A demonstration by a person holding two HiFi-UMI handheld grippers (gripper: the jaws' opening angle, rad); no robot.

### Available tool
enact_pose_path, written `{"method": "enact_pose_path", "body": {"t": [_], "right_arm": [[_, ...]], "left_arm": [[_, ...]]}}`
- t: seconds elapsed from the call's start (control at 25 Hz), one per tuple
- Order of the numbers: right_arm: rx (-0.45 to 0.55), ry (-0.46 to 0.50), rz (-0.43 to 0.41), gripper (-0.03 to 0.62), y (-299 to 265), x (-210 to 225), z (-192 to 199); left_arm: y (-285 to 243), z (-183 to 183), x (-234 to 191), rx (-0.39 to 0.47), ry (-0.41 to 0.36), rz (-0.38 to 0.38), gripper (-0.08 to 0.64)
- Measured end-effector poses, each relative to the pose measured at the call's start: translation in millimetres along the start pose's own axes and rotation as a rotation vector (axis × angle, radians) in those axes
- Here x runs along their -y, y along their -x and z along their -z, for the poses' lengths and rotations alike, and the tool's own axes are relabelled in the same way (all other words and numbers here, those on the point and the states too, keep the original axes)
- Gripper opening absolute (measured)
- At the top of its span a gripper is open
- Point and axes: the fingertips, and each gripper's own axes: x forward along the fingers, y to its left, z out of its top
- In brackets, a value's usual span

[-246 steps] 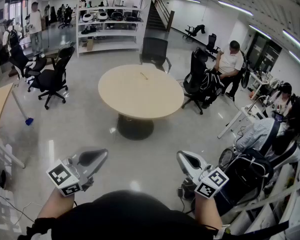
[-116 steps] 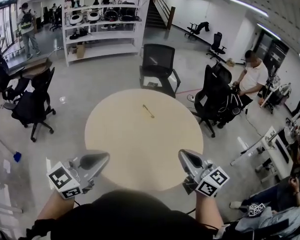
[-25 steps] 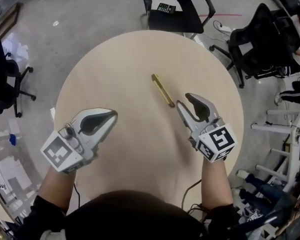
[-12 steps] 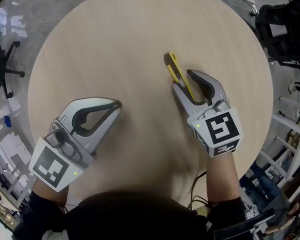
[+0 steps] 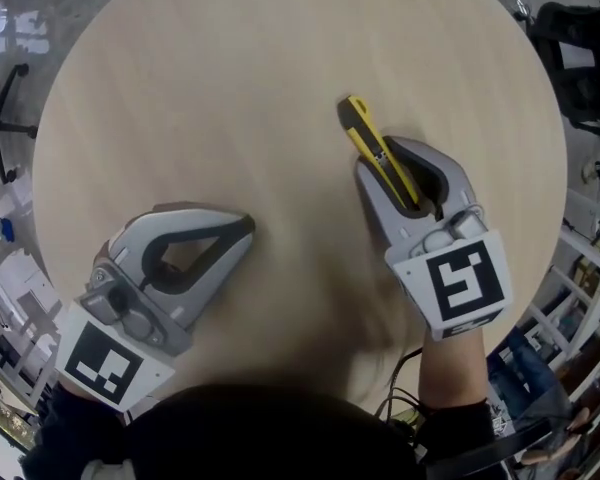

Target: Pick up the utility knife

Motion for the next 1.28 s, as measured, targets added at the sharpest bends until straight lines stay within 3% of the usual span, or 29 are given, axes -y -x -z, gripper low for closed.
{"method": "enact_pose_path", "body": {"t": [0.72, 1.28], "right_arm": [[0.037, 0.004, 0.003, 0.137, 13.7, 2.2, -13.2], [0.153, 0.075, 0.109, 0.137, 156.0, -36.3, -99.6]], "left_arm": [[6.7, -4.6, -2.1, 0.022, 0.059, -0.014, -0.006], [86.2, -111.4, 47.2, 0.112, 0.027, -0.074, -0.006]]}}
